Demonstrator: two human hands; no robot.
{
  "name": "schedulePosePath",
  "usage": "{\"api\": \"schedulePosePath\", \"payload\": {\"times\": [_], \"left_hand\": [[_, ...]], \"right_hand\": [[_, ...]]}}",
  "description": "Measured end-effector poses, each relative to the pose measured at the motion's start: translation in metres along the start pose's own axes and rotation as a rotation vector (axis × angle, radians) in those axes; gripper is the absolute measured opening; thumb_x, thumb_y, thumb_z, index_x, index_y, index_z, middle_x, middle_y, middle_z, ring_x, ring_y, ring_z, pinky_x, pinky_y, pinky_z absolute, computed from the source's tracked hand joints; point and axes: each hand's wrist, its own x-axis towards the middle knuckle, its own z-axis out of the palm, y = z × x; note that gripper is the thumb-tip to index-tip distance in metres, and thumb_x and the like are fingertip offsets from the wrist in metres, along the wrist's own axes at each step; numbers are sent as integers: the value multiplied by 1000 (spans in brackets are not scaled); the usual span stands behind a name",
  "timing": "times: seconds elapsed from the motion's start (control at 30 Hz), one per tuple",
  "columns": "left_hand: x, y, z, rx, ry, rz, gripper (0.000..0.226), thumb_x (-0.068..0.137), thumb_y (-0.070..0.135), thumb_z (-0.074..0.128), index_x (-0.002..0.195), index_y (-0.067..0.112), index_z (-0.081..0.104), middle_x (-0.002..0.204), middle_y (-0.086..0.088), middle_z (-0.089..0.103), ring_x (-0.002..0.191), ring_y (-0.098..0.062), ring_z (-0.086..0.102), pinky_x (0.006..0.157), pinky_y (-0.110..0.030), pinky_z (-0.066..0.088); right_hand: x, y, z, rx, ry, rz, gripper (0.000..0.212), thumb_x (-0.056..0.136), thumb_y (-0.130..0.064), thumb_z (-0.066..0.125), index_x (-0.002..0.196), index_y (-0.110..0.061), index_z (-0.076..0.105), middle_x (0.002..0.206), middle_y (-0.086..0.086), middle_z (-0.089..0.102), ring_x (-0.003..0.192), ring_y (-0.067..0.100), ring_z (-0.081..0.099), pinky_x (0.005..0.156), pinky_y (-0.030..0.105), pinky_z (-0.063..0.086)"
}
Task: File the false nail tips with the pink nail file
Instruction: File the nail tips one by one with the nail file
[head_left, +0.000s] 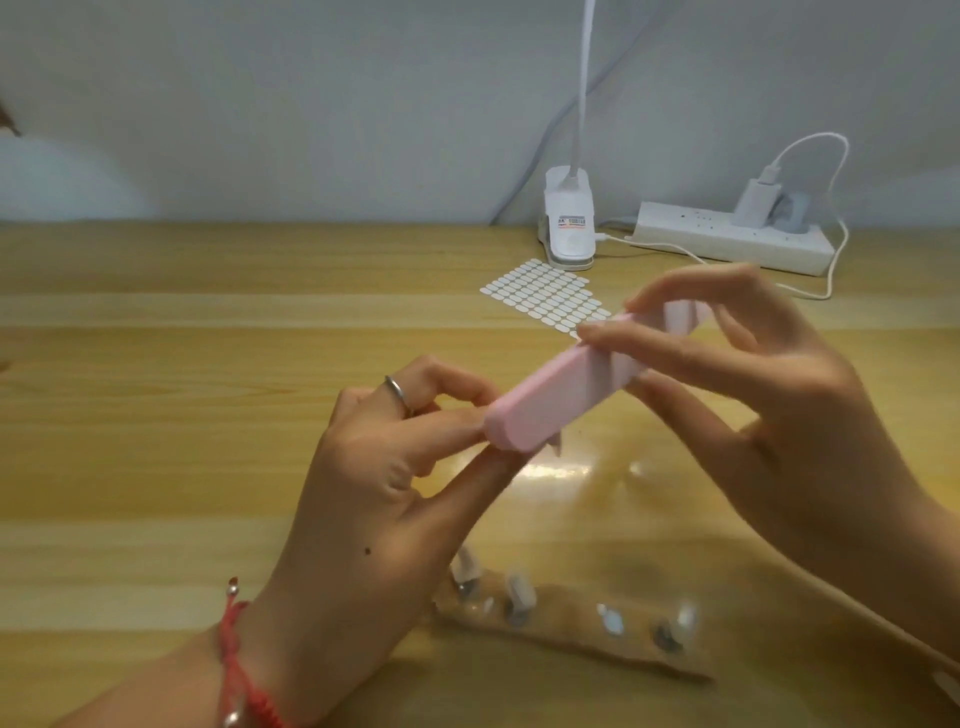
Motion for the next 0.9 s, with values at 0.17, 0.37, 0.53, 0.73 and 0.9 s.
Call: {"api": "schedulePosePath", "payload": {"times": [0.17, 0.37, 0.53, 0.73, 0.9], "left_hand": [[1, -2, 0, -93, 30, -57, 28, 79, 44, 59, 105, 50, 66, 95, 17, 60, 65, -10, 46, 65, -24, 37], [2, 3, 6, -239, -11, -90, 18, 78, 40, 64, 91, 34, 76, 88, 9, 63, 69, -14, 57, 69, -7, 41], [4, 0, 5, -291, -13, -178, 21, 76, 50, 58, 88, 43, 74, 82, 13, 72, 66, 1, 57, 62, -14, 45], [2, 3, 4, -296, -85, -193, 26, 76, 54, 55, 85, 38, 73, 73, 16, 69, 65, 1, 59, 57, -7, 46], [2, 0, 3, -249, -102, -157, 45, 76, 75, 49, 86, 37, 71, 76, 22, 67, 70, 2, 63, 61, -9, 47]], "right_hand": [[-6, -9, 9, 139, -114, -113, 31, 95, -12, 58, 121, -27, 64, 114, 12, 54, 108, 26, 56, 95, 31, 44], [-7, 38, -11, -172, -180, 389, 45, 89, -21, 68, 130, -38, 57, 106, -5, 47, 102, 14, 45, 89, 25, 38], [0, 18, -15, -35, -311, 406, 47, 89, -57, 56, 134, -46, 50, 116, -14, 51, 112, -1, 44, 97, 16, 36], [11, -26, -12, 322, -272, 111, 36, 88, -18, 73, 123, -24, 68, 115, -10, 68, 111, 3, 62, 96, 20, 48], [14, -29, -10, 325, -182, 131, 28, 87, -16, 74, 114, -21, 73, 105, -9, 72, 101, 5, 67, 88, 26, 52]]}}
